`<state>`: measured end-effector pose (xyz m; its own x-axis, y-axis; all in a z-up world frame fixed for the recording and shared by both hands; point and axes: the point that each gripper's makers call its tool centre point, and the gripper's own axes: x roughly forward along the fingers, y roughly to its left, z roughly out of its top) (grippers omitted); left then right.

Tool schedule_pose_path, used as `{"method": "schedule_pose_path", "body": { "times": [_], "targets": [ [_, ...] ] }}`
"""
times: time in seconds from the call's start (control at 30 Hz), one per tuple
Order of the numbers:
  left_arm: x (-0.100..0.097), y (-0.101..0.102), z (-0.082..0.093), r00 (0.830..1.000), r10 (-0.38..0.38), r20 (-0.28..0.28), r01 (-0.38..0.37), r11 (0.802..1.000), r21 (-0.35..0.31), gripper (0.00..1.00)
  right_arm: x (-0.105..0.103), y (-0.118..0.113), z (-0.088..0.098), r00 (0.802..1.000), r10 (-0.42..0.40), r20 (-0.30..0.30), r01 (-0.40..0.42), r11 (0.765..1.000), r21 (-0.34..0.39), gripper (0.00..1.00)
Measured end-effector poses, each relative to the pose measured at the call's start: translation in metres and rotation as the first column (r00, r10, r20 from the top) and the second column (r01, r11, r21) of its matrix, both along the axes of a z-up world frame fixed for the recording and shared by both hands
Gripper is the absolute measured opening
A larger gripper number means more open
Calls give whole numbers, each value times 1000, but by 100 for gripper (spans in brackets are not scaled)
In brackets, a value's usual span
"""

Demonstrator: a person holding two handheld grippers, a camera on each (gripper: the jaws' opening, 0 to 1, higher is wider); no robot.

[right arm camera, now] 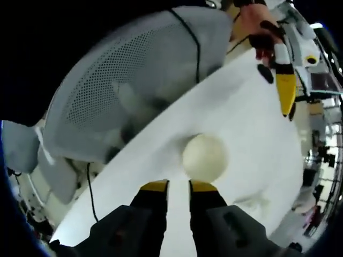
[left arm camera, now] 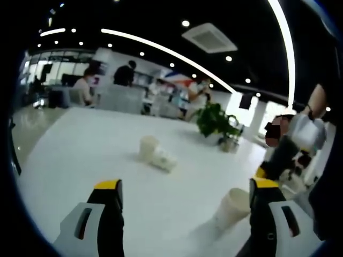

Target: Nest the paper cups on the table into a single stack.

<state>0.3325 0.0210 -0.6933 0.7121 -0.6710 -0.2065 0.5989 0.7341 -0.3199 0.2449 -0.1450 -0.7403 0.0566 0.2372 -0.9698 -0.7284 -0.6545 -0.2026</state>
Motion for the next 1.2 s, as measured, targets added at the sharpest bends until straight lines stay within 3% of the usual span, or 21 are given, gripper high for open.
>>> {"method": "schedule_pose_path", "body": {
  "times": [0.3,0.5,0.63,0.9,0.97,1.2],
  "targets": [
    [-2,1,4,1000,6,0,-6,1000,5,97,3,-3,16,993,-114,-28,115,991,66,17],
    [-3,3,3,1000,12,-4,-12,1000,4,97,14,5,34,973,-226,-40,229,956,181,20],
    [-3,4,3,1000,14,-10,-14,1000,1,97,20,6,39,970,-242,-27,242,948,205,23],
    [0,3,7,1000,11,-3,-11,1000,3,97,32,10,58,922,-375,-97,386,870,306,24],
    [0,4,7,1000,16,-2,-16,1000,-3,97,37,7,60,900,-420,-112,433,845,314,26],
    [0,5,6,1000,19,-5,-19,1000,-12,97,51,9,75,820,-537,-197,568,723,393,29]
  ]
}}
